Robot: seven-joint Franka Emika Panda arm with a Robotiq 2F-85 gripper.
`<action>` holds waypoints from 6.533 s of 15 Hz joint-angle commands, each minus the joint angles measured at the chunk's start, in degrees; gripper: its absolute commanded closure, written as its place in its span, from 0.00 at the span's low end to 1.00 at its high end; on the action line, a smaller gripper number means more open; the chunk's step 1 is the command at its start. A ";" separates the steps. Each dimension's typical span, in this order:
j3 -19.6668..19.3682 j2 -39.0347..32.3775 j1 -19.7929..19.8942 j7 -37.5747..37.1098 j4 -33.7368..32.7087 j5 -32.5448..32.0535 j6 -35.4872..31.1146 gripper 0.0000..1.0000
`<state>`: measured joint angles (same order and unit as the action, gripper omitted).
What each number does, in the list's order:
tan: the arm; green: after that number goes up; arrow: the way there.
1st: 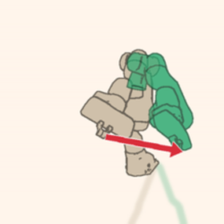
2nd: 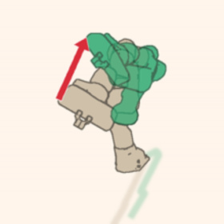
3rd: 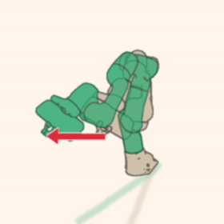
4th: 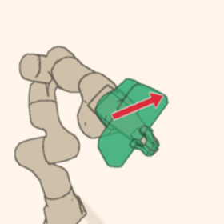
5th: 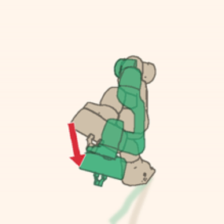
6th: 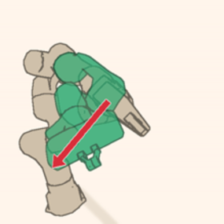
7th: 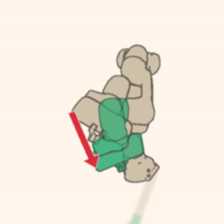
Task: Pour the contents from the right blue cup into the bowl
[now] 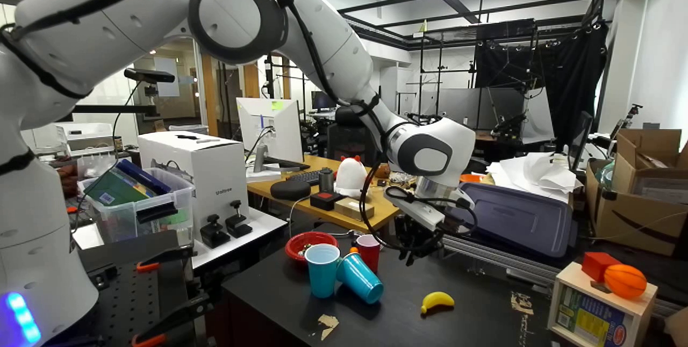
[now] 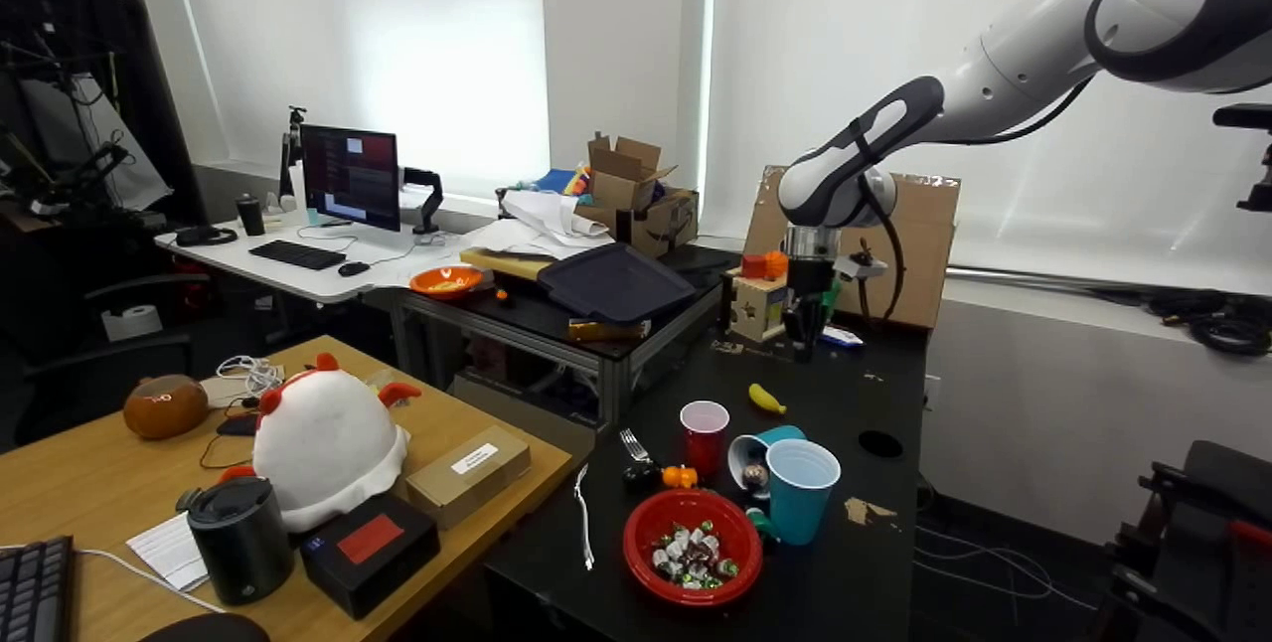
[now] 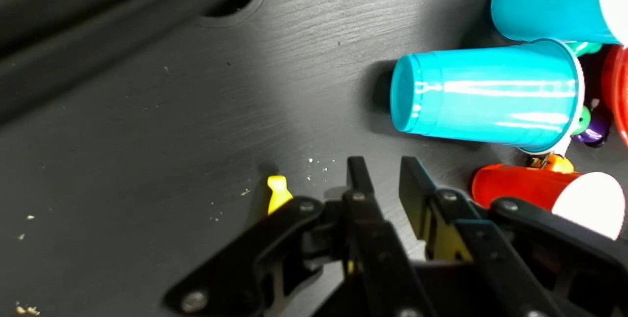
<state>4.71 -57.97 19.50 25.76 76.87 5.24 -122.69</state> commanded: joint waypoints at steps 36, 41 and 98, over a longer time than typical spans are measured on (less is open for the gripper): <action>-8.90 -3.07 -21.49 -29.83 6.57 -6.30 -11.23 0.00; -9.98 -1.17 -22.21 -30.89 7.76 -6.98 -10.83 0.00; -16.22 -3.92 -31.16 -40.45 10.45 -15.51 -19.35 0.00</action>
<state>-9.25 -63.77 -9.33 -11.57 84.22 -8.17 -140.98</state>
